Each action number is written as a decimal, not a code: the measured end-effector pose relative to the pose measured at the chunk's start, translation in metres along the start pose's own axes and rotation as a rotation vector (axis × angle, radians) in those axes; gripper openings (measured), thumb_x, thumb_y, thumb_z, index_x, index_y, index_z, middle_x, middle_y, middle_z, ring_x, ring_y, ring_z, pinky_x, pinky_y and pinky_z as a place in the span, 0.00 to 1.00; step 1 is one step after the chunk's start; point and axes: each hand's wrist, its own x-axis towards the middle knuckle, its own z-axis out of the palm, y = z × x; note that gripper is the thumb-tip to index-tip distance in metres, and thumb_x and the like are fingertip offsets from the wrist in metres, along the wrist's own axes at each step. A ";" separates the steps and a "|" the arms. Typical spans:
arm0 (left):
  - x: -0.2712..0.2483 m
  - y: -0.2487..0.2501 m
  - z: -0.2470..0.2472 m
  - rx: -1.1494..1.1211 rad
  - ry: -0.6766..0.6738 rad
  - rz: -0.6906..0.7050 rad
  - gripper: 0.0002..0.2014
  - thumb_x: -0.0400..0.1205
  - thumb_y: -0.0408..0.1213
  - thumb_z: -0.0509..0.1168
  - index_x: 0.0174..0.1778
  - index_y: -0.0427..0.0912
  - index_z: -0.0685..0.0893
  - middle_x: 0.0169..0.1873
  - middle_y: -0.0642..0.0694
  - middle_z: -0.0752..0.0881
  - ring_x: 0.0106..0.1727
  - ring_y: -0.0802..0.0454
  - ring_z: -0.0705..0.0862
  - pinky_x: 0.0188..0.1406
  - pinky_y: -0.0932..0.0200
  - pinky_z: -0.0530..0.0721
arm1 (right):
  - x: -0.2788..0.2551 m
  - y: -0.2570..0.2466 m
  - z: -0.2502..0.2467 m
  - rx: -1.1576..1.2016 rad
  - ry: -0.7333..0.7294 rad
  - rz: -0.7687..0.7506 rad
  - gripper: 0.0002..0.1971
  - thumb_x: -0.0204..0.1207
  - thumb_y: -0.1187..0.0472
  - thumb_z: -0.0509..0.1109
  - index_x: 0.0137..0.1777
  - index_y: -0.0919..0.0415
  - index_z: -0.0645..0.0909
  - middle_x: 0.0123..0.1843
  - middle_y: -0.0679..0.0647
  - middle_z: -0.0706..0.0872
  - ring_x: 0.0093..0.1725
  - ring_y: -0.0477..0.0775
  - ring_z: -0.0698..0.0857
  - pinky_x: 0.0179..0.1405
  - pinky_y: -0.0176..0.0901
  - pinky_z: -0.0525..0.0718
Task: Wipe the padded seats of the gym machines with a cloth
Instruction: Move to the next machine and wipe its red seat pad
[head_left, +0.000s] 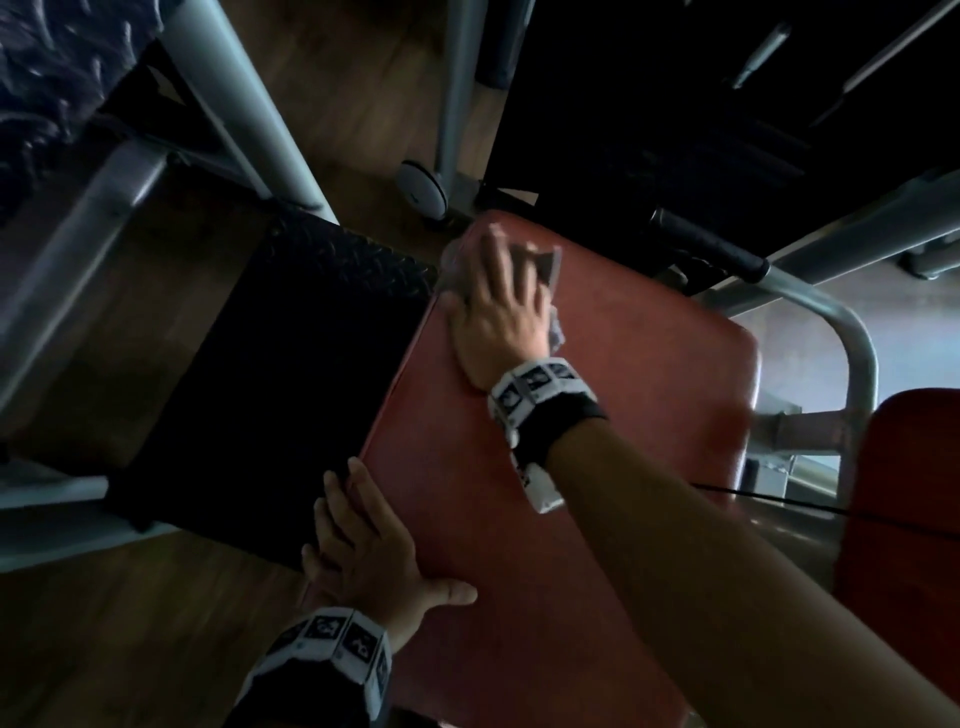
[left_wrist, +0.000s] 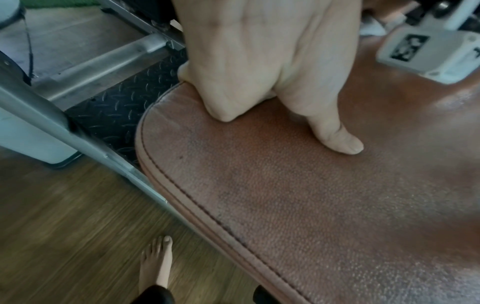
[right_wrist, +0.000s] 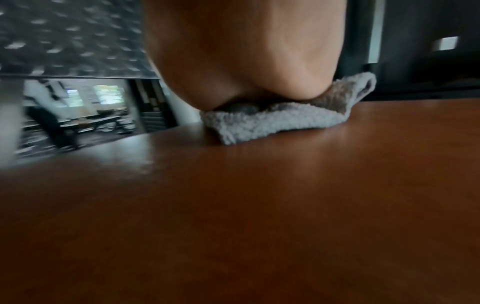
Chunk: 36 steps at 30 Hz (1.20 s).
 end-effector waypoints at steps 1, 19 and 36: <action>0.000 0.001 0.000 0.007 0.004 -0.006 0.85 0.47 0.73 0.76 0.73 0.40 0.15 0.79 0.34 0.29 0.83 0.35 0.40 0.80 0.35 0.53 | -0.004 -0.013 0.003 -0.025 0.002 -0.124 0.30 0.82 0.42 0.53 0.83 0.51 0.61 0.85 0.54 0.60 0.80 0.67 0.60 0.74 0.63 0.63; 0.001 0.001 0.002 0.031 0.024 -0.028 0.87 0.41 0.74 0.75 0.66 0.41 0.08 0.78 0.36 0.27 0.84 0.37 0.41 0.79 0.35 0.55 | -0.075 0.187 -0.023 0.158 0.025 0.823 0.31 0.84 0.39 0.46 0.85 0.42 0.41 0.87 0.48 0.40 0.85 0.63 0.41 0.82 0.64 0.47; -0.002 0.002 0.003 0.130 0.074 -0.045 0.86 0.40 0.77 0.72 0.74 0.40 0.17 0.81 0.37 0.35 0.84 0.39 0.47 0.79 0.38 0.61 | -0.082 0.025 -0.008 0.234 0.151 -0.064 0.27 0.78 0.53 0.66 0.78 0.49 0.71 0.86 0.58 0.57 0.83 0.68 0.57 0.76 0.61 0.62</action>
